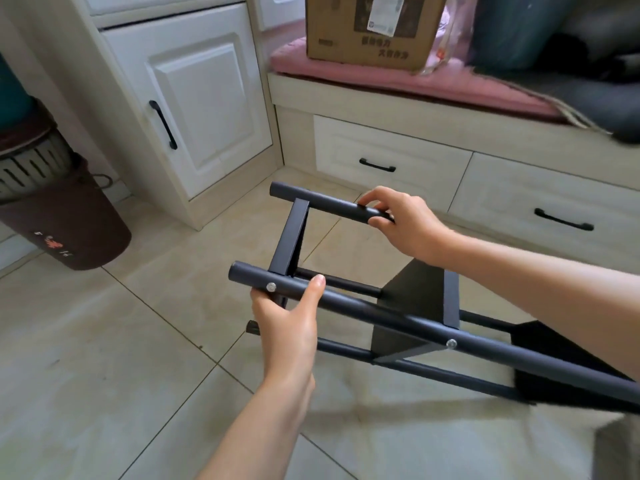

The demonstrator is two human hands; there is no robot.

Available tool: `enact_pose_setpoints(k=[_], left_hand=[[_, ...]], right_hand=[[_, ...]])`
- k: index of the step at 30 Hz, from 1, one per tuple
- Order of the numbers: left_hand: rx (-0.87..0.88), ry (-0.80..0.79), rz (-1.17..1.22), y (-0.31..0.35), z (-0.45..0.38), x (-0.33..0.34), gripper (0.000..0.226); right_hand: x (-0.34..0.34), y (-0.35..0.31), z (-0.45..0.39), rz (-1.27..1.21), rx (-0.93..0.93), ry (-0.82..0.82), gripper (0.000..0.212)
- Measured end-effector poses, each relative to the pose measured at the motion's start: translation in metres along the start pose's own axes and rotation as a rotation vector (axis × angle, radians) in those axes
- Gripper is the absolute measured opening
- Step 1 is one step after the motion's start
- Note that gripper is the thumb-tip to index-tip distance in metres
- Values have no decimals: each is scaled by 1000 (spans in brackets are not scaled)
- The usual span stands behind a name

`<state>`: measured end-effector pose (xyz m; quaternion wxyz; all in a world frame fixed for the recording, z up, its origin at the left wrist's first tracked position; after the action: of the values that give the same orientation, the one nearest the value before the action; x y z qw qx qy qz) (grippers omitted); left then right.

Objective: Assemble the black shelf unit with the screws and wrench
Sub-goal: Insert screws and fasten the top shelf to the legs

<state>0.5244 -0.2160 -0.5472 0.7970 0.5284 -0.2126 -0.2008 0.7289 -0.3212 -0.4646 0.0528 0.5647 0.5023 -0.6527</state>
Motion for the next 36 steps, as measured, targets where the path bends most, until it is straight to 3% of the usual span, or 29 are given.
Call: enact_pose_setpoints(k=[9, 19, 26, 36], left_hand=[[284, -75, -102, 101, 38, 30, 64], [495, -289, -275, 178, 76, 75, 53], [546, -458, -365, 190, 101, 104, 58], [627, -532, -530, 188, 137, 123, 73]], right_hand=[[-95, -34, 13, -84, -21, 201, 36], [-164, -26, 62, -179, 25, 394, 42], [-183, -10, 120, -370, 68, 489, 40], [-183, 10, 189, -486, 116, 490, 37]])
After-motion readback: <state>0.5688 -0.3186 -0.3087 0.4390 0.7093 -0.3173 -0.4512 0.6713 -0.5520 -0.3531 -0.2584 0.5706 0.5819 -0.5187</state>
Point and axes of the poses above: each hand's wrist, its own z-axis away from the middle knuckle, its own x-axis out of the palm, y = z × x, the point moved 9 cm from there along -z, towards the middle knuckle, and after that the axes turned 6 degrees about -x, right-handed, at the moved point
